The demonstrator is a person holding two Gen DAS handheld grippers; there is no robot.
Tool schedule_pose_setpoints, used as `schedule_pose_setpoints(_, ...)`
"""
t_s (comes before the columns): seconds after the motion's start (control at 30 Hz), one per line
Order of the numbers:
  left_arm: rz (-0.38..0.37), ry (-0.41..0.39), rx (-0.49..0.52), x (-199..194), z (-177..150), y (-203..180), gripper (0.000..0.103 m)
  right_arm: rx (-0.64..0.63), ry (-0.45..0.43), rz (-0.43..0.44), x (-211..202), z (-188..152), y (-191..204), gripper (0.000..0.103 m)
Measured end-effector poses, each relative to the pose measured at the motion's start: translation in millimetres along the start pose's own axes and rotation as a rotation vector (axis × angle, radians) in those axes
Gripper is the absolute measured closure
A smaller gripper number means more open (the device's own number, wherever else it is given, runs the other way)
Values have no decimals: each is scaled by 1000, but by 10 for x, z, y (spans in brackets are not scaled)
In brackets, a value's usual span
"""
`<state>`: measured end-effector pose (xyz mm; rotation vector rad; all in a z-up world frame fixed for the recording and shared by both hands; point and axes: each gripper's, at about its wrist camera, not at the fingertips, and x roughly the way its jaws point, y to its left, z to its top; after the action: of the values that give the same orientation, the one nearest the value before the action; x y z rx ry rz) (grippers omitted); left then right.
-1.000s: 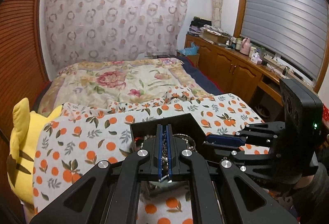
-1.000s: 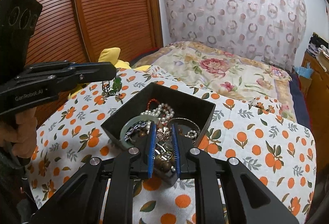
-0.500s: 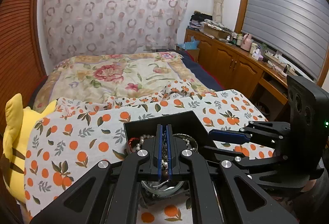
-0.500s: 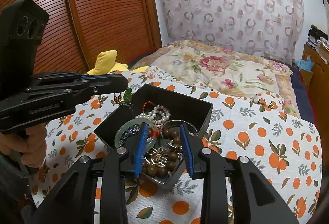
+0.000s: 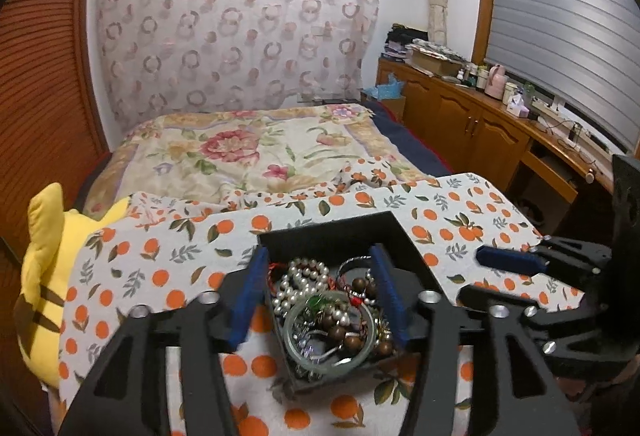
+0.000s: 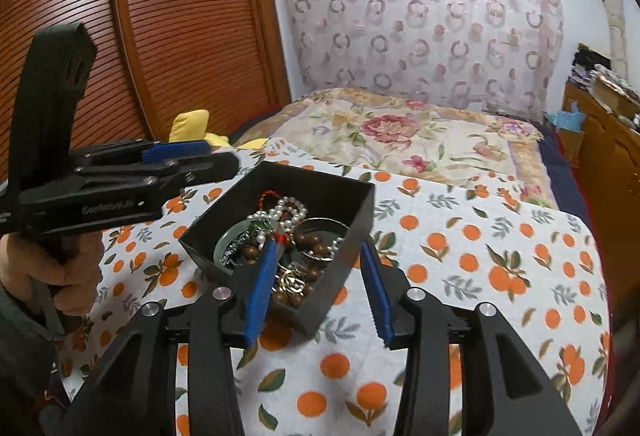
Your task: Organize jewelry
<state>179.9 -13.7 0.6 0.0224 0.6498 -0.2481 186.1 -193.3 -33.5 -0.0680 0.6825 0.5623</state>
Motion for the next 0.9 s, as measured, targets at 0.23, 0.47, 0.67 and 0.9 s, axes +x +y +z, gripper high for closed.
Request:
schedule_pose_setpoints(0.23,64,-23,3,-285,-182,-75,9,26,-69,-67,-345,-144,33,22)
schedule_pose_setpoints(0.47,121,-43,11,-588,-406,-197,8,48,-146,-125,-708,-245,98,3)
schedule_pose_setpoints(0.67,140,-55,-14,-824,-554,-239,8,71,-185,-157,-974,-320,159,2)
schedule_pose_setpoints(0.9,167,-83,-50,-1144,-721,-245,8,86,-225,-222,-1231,-457,281,2)
